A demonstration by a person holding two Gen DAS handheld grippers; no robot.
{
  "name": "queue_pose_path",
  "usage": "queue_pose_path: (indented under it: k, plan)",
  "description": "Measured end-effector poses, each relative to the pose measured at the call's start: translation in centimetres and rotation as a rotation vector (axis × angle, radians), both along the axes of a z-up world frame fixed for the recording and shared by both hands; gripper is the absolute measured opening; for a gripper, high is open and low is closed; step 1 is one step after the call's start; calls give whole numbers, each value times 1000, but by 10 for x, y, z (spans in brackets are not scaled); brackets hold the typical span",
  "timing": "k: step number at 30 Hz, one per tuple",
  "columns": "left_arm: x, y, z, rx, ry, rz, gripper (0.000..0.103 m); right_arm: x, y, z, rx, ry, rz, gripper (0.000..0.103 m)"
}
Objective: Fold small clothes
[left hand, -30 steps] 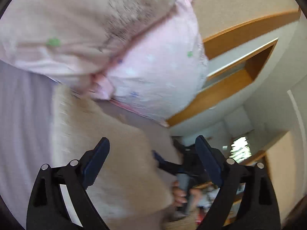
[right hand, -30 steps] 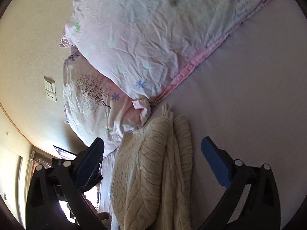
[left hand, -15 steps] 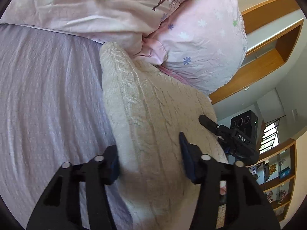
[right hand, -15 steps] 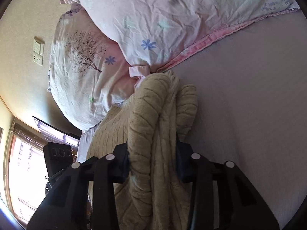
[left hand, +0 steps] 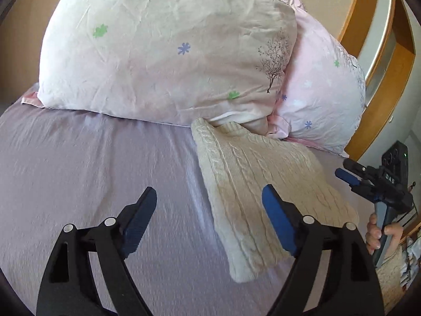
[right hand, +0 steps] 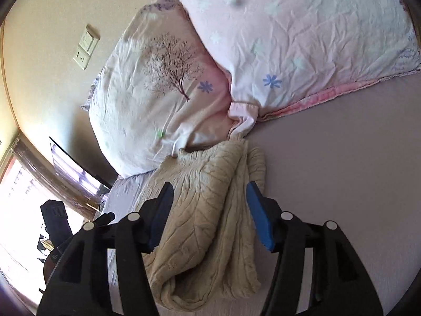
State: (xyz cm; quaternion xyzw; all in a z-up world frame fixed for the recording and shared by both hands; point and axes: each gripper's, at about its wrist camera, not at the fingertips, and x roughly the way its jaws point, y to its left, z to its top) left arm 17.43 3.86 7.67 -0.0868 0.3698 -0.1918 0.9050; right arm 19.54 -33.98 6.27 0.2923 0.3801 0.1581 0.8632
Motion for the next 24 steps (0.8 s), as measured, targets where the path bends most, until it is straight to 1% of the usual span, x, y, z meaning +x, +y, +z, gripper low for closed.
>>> queue_pose_path:
  k: [1,2,3,4,5,6,8,10,11,13,14,15,16,17,18,21,24]
  plan:
    - [-6,-2,-1,8,-3,0,88,6,9,-5,-22,29,17,57]
    - [-16,0,-2,12,-5,-7,90,12,21,-9,-57,51,38,44]
    - [-21,-2,-4,20,-3,-10,95,19,35,-13,-115,62,56,10]
    - [-28,-4,-7,35,-2,-7,97,22,44,-14,-191,66,49,11]
    - [-35,-9,-10,59,-2,3,101,24,46,-16,-257,60,6,9]
    - [-44,-13,-13,88,-7,20,102,25,41,-17,-290,71,-64,7]
    - [-55,-26,-20,144,-16,31,102,28,27,-17,-293,99,-168,7]
    - [-63,-36,-26,189,-23,5,102,21,28,-17,-305,90,-157,8]
    - [-66,-39,-28,204,-24,-8,102,11,31,-11,-297,68,-151,10]
    - [-66,-48,-33,235,-15,-16,102,-14,30,4,-314,25,-177,22]
    - [-65,-52,-35,252,-6,-10,102,-28,29,12,-321,4,-191,54]
    - [-65,-56,-38,276,7,1,102,-46,27,22,-315,-22,-204,96]
    - [-64,-59,-40,292,18,4,102,-62,26,28,-305,-45,-195,101]
    - [-64,-62,-43,298,29,0,102,-77,26,31,-293,-65,-168,101]
    - [-63,-65,-46,298,41,-7,102,-87,26,33,-301,-61,-152,101]
    - [-62,-70,-54,287,73,-17,102,-106,41,26,-428,24,-125,101]
    - [-61,-74,-61,294,98,-4,102,-111,64,8,-500,72,-61,101]
